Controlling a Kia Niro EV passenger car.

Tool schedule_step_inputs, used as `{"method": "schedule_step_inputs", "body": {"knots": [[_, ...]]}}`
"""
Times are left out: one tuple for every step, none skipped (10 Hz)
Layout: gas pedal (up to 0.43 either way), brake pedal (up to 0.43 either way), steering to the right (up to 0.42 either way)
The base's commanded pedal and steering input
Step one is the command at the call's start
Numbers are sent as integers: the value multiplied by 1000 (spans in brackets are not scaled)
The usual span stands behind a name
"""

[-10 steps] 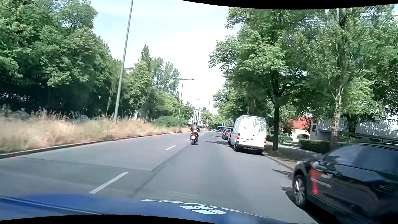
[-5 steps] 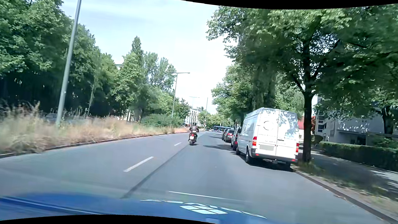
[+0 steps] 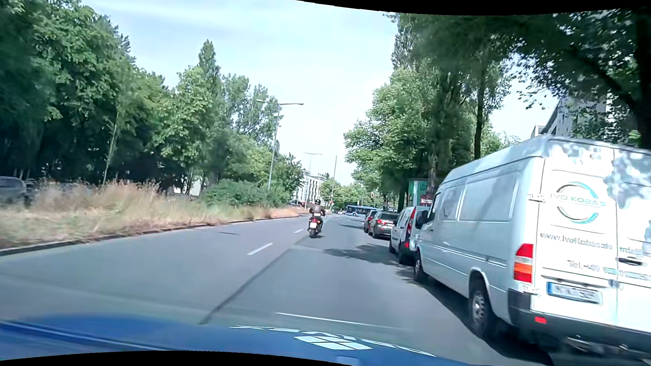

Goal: Follow the waypoints while adhering to traffic rules and regulations

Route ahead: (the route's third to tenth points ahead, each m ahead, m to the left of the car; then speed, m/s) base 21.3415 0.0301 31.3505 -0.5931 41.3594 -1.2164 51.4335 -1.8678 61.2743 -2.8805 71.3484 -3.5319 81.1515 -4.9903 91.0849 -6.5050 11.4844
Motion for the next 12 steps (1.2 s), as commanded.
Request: {"method": "schedule_step_inputs", "body": {"knots": [[150,0,6],[150,0,6],[150,0,6],[150,0,6],[150,0,6],[130,0,3],[47,0,1],[0,0,1],[0,0,1],[0,0,0],[0,0,0],[0,0,1]]}}
